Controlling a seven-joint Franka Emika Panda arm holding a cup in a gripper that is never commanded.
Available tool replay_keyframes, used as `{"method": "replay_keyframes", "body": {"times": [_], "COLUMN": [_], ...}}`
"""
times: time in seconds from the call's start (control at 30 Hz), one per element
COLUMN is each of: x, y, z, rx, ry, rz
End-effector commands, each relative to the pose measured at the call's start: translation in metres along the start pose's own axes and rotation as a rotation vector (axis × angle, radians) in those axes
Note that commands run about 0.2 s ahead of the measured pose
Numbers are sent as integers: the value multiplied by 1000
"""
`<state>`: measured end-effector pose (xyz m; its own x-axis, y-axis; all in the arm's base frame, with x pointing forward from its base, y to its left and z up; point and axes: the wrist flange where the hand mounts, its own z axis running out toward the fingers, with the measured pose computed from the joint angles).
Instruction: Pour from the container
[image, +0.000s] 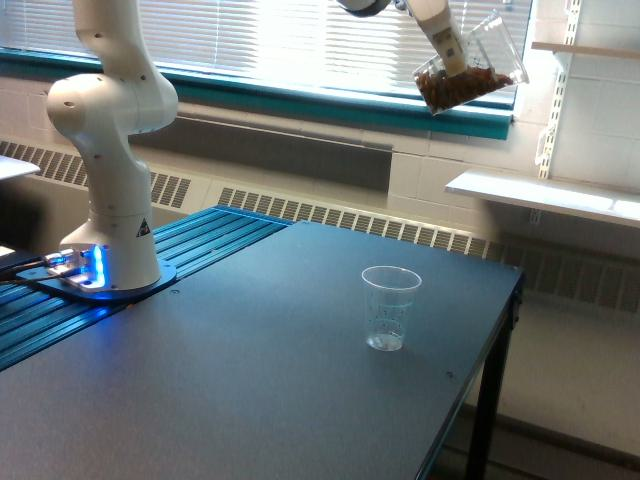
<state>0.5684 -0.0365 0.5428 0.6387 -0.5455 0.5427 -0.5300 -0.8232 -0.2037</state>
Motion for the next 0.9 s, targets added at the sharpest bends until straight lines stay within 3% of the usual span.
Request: {"method": "replay_keyframes", "body": {"times": [0.03,0.53,0.9], "x": [5,-1,-20], "y": [8,14,28], "z": [2,1,1], "rx": [-9,16,35], "ry": [4,22,20], "rz": [6,-73,-144]}}
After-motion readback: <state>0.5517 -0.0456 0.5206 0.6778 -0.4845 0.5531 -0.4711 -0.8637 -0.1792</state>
